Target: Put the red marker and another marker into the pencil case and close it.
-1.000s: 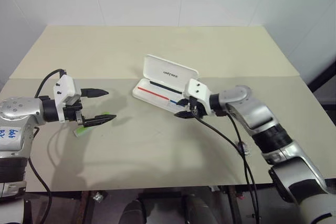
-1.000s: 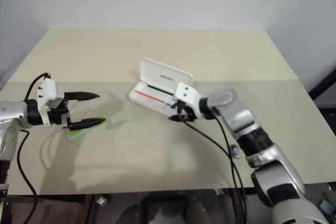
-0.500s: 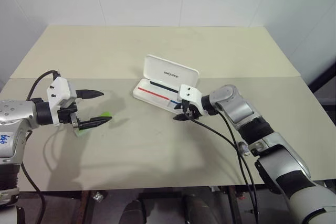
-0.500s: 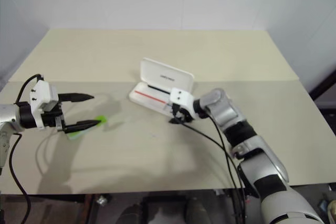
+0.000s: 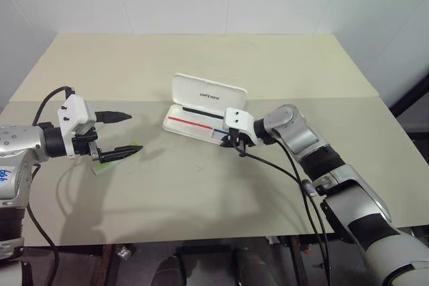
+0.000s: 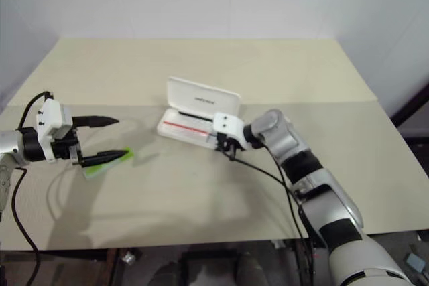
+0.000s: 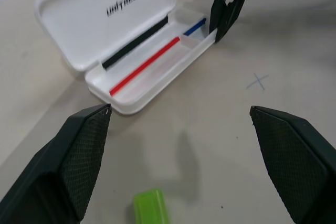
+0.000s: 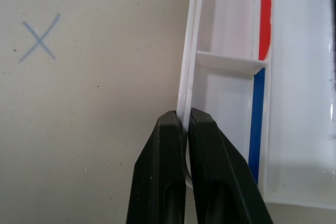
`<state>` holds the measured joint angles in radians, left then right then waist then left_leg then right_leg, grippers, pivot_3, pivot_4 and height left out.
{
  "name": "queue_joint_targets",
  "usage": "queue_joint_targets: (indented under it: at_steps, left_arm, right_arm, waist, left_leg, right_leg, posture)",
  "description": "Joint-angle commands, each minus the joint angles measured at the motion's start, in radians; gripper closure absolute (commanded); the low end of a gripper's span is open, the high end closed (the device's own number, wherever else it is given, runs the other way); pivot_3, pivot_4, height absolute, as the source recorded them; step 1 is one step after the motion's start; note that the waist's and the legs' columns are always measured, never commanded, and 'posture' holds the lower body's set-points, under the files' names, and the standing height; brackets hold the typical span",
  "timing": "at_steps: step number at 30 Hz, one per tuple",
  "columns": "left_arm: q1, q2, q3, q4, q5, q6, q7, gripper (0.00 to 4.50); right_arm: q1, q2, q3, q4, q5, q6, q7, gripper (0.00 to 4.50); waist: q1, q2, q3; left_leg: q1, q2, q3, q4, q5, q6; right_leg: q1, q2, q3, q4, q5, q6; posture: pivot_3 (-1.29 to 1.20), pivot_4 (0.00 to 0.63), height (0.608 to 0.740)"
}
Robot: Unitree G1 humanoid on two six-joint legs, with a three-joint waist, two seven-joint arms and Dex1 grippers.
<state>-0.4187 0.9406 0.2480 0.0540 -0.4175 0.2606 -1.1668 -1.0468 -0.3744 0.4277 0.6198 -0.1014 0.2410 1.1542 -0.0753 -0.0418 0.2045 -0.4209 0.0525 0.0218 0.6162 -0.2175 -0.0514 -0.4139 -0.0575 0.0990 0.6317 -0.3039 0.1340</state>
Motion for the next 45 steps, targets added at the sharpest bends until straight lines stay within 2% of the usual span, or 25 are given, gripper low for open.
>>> queue_joint_targets:
  at_steps: [1,6,10,14,18,23,31,35,45]
  left_arm:
    - [-0.038,-0.011,-0.02,-0.008,-0.016,-0.01,-0.018,0.0]
    - [-0.069,-0.028,-0.047,0.008,-0.01,-0.019,-0.031,0.0]
    - [-0.073,-0.044,-0.067,0.011,-0.009,-0.023,-0.033,0.0]
    - [-0.088,-0.059,-0.085,0.026,-0.006,-0.028,-0.039,0.0]
    - [-0.108,-0.079,-0.109,0.036,-0.005,-0.029,-0.044,0.0]
    - [-0.13,-0.116,-0.134,0.032,-0.003,-0.026,-0.032,0.0]
    - [-0.146,-0.142,-0.154,0.024,-0.005,-0.017,-0.026,0.0]
    - [-0.149,-0.143,-0.157,0.014,-0.007,-0.008,-0.026,0.0]
    - [-0.132,-0.147,-0.148,-0.009,-0.014,0.003,-0.002,0.0]
  right_arm:
    - [-0.04,-0.034,-0.041,0.04,-0.009,-0.084,-0.005,4.46]
    - [0.005,-0.147,-0.063,-0.078,0.029,-0.113,0.11,4.46]
    - [0.118,-0.249,-0.109,-0.312,0.115,0.005,0.205,4.46]
    - [0.245,-0.341,-0.139,-0.513,0.168,0.012,0.263,4.46]
    - [0.354,-0.386,-0.173,-0.655,0.23,0.073,0.259,4.46]
    - [0.487,-0.416,-0.195,-0.762,0.274,0.044,0.254,4.46]
    - [0.505,-0.399,-0.149,-0.633,0.165,-0.197,0.21,4.46]
    - [0.431,-0.357,-0.114,-0.47,0.089,-0.341,0.183,4.46]
    - [0.412,-0.329,-0.093,-0.428,0.076,-0.376,0.214,4.46]
  waist:
    - [-0.001,0.0,0.0]
    - [0.001,0.0,0.0]
    - [0.001,0.0,0.0]
    - [-0.006,0.001,0.0]
    - [-0.005,0.0,0.0]
    - [0.001,0.0,0.0]
    - [-0.002,0.0,0.0]
    - [-0.007,0.0,0.0]
    - [-0.008,0.0,0.0]
  left_leg:
    - [0.0,0.0,0.0,0.0,0.0,0.0]
    - [-0.001,-0.001,0.0,0.002,0.0,0.0]
    - [-0.001,0.0,0.0,-0.001,0.0,0.0]
    - [-0.001,0.0,0.0,-0.001,0.0,0.0]
    - [-0.001,0.0,0.0,0.002,0.0,0.0]
    - [-0.001,0.0,-0.001,0.007,0.0,0.0]
    - [0.0,0.0,-0.001,0.012,0.0,0.001]
    - [0.0,-0.001,-0.001,0.013,0.0,0.001]
    - [0.001,0.0,-0.002,0.014,0.0,0.001]
  right_leg:
    - [0.0,0.0,0.0,0.0,0.0,0.0]
    - [0.0,0.0,0.0,0.0,0.0,0.001]
    - [0.0,0.0,0.0,-0.002,0.0,0.001]
    - [0.0,0.0,0.0,-0.001,0.0,0.001]
    - [0.0,0.0,0.0,0.0,0.0,0.001]
    - [0.001,0.0,0.0,0.003,0.0,0.002]
    - [0.003,0.0,0.001,0.005,0.001,0.003]
    - [0.003,0.0,0.001,0.005,0.001,0.003]
    - [0.004,0.0,0.001,0.007,0.002,0.003]
  posture:
    - [0.0,0.15,0.74]
    - [0.0,0.15,0.74]
    - [0.0,0.15,0.74]
    - [0.0,0.15,0.74]
    - [0.0,0.15,0.74]
    - [0.0,0.15,0.74]
    - [0.0,0.15,0.74]
    - [0.0,0.15,0.74]
    - [0.0,0.15,0.74]
